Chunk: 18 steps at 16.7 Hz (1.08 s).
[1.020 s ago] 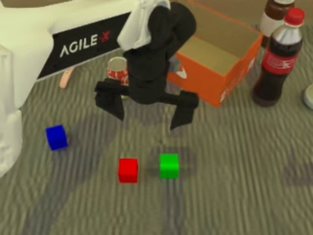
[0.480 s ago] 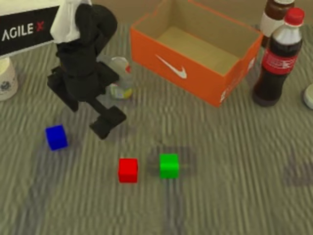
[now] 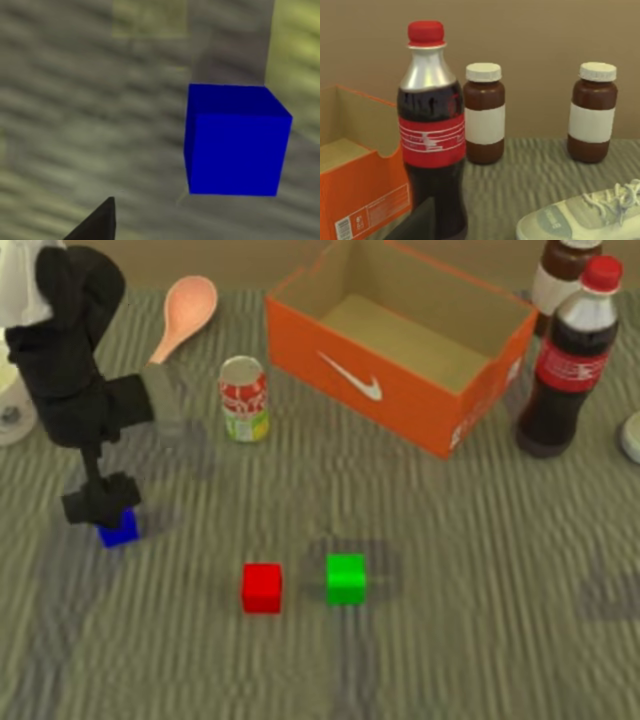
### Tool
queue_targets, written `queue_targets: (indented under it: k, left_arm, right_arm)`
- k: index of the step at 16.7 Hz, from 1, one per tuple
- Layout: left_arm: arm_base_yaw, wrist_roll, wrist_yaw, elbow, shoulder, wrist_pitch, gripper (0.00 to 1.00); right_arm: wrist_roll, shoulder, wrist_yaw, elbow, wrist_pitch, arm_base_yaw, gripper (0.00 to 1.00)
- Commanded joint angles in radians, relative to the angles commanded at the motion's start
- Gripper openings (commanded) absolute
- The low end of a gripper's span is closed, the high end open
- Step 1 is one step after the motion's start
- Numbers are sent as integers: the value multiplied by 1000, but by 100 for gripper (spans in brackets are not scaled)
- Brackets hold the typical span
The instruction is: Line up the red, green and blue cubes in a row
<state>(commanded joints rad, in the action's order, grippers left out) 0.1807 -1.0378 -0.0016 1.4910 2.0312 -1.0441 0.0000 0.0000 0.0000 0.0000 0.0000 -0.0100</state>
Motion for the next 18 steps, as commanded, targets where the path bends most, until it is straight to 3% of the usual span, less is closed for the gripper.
queue_targets:
  k: [9, 18]
  left_arm:
    - [-19, -51, 3, -19, -2, 28, 100]
    - [-25, -57, 4, -170, 134, 318, 100]
  right_arm:
    - [0, 0, 0, 0, 0, 0, 100]
    - [0, 0, 0, 0, 0, 0, 100]
